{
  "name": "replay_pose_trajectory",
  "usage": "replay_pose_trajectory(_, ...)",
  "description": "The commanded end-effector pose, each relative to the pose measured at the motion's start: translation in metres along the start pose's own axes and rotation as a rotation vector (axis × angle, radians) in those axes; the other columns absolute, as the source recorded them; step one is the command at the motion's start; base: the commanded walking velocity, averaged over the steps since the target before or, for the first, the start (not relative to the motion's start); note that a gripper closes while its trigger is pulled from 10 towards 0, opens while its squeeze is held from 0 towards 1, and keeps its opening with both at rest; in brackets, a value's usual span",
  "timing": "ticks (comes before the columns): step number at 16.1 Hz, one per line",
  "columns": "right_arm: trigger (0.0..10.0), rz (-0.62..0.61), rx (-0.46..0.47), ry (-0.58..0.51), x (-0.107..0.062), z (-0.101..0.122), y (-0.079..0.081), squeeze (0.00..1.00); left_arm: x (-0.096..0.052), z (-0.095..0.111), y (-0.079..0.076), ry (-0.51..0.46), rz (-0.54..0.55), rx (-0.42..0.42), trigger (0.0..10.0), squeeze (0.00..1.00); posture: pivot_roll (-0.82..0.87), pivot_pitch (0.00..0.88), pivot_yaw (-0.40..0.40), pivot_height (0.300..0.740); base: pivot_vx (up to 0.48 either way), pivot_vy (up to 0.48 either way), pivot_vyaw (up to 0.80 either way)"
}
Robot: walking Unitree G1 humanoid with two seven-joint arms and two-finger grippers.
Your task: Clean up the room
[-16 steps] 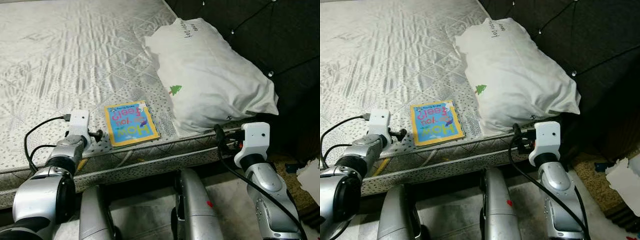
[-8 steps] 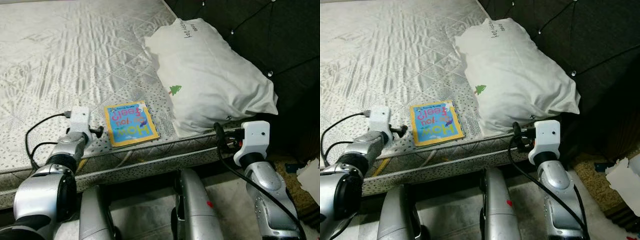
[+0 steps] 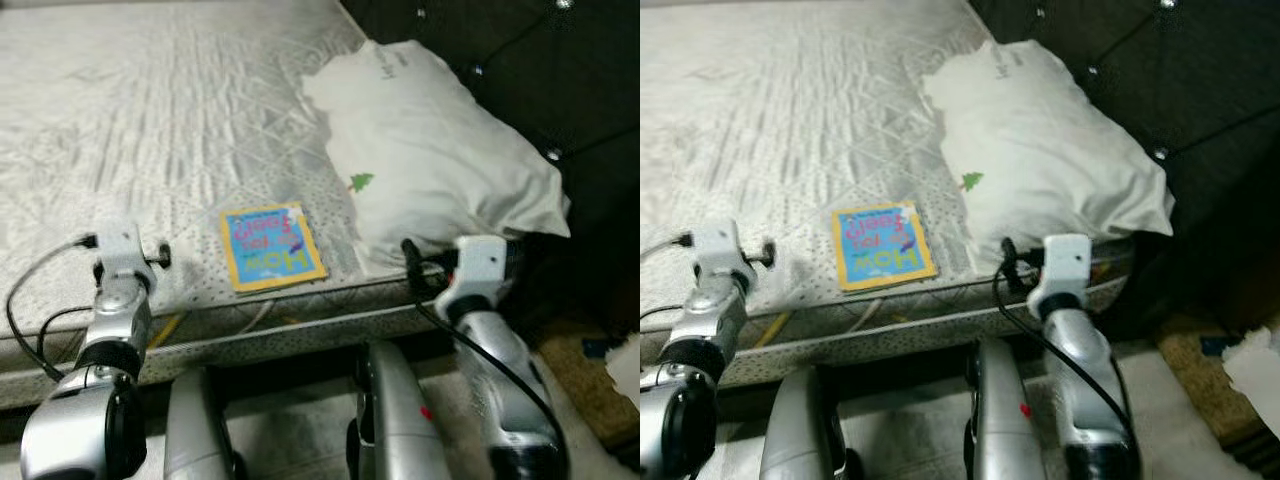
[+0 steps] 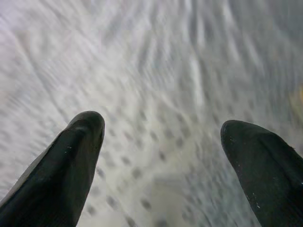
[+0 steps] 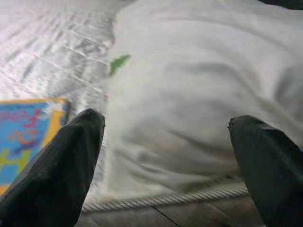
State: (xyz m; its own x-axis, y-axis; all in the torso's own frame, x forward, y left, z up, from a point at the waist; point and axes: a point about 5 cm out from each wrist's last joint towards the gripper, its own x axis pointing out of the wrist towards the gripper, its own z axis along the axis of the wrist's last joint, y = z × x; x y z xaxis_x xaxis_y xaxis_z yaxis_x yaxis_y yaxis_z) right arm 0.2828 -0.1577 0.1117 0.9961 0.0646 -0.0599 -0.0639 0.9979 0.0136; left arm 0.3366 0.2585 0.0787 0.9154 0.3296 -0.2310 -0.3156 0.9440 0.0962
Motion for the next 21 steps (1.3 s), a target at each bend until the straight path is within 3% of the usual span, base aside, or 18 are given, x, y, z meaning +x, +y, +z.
replay_pose_trajectory(1, 10.0, -0.001, 0.019, 0.002, 0.005, -0.002, 0.003, 0.0, -0.004, 0.004, -0.004, -0.045, 0.016, 0.018, 10.0, 0.0, 0.03, 0.0, -0.007, 0.502, 0.0, 0.0, 0.0)
replay_pose_trajectory(3, 10.0, 0.021, 0.053, -0.013, 0.019, -0.002, 0.013, 0.0, -0.028, 0.022, -0.014, -0.228, -0.076, -0.006, 10.0, 0.0, 0.08, 0.0, -0.008, 0.502, 0.0, 0.0, 0.0)
replay_pose_trajectory(8, 10.0, 0.047, 0.092, -0.06, 0.036, 0.005, 0.027, 0.0, -0.058, 0.036, -0.023, -0.381, -0.079, -0.034, 10.0, 0.0, 0.11, 0.0, -0.016, 0.478, 0.0, 0.0, 0.0)
replay_pose_trajectory(12, 10.0, 0.077, 0.083, -0.087, 0.046, 0.011, 0.037, 0.0, -0.062, 0.038, -0.034, -0.354, -0.105, -0.065, 10.0, 0.0, 0.1, 0.0, -0.01, 0.469, 0.0, 0.0, 0.0)
replay_pose_trajectory(15, 10.0, 0.068, 0.154, -0.129, 0.055, 0.02, 0.043, 0.0, -0.062, 0.041, -0.046, -0.355, -0.138, -0.077, 10.0, 0.0, 0.08, 0.0, 0.012, 0.491, 0.0, 0.0, 0.0)
replay_pose_trajectory(21, 10.0, 0.059, 0.19, -0.112, 0.048, 0.01, 0.049, 0.0, -0.067, 0.036, -0.047, -0.354, -0.173, -0.06, 10.0, 0.0, 0.08, 0.0, 0.038, 0.549, 0.0, 0.0, 0.0)
